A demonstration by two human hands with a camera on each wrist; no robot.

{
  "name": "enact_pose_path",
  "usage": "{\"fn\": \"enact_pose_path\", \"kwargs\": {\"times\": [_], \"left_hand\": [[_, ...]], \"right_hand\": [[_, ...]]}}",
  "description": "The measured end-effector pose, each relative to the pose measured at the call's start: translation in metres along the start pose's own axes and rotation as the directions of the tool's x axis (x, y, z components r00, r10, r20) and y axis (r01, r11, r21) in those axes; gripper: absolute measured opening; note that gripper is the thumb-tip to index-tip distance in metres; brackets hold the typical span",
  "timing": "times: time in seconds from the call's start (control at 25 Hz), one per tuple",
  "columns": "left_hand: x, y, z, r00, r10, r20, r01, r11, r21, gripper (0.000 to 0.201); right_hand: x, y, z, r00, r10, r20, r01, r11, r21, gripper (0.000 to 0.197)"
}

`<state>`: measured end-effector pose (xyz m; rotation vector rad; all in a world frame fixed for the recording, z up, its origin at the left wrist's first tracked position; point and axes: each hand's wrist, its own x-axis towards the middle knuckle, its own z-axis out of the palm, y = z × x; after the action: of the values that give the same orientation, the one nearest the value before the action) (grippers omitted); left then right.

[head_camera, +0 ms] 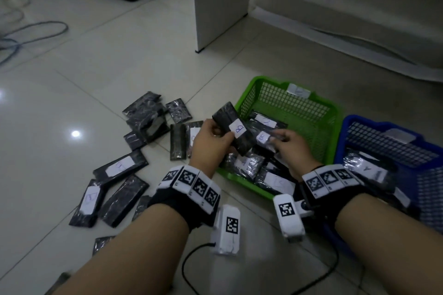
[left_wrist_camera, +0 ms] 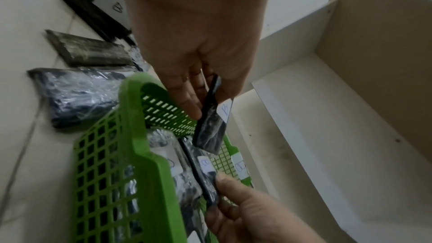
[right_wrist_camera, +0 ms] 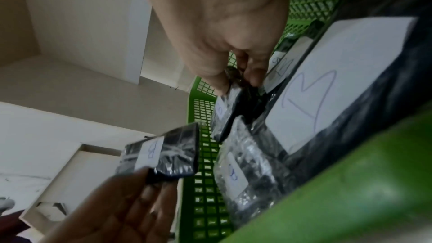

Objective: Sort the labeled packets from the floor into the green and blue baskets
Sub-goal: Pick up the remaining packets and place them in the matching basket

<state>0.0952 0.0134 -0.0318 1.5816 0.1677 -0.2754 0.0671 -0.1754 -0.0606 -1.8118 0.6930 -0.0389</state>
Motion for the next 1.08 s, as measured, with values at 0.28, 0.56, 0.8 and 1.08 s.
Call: {"fn": "enact_pose_path", "kwargs": {"times": [0.28,0.56,0.8,1.08], "left_hand": [[0.014,-0.005,0.041,0.999,0.041,0.030,-0.044,0.993,0.111,0.055],[0.013,-0.018,-0.001,0.899,0.437,-0.016,-0.348,0.736,0.581,0.027],[0.025,-0.063,-0.057,0.976,0.136,-0.173,0.063,0.581,0.811,0.046],[0.007,-0.073,-0.066,0.980,-0.096,-0.176,0.185,0.770,0.611,0.034]], "right_hand": [[-0.009,-0.009,-0.002,0.980,-0.197,0.014,0.198,0.975,-0.099,0.008],[0.000,0.000,-0.003,0.988,-0.131,-0.080,0.107,0.962,-0.252,0.020],[-0.039,-0.018,0.012,0.964,-0.263,-0.046,0.239,0.926,-0.291,0.026],[-0.086,-0.009,0.054,0.847,-0.441,0.297,0.518,0.810,-0.273,0.021]]}}
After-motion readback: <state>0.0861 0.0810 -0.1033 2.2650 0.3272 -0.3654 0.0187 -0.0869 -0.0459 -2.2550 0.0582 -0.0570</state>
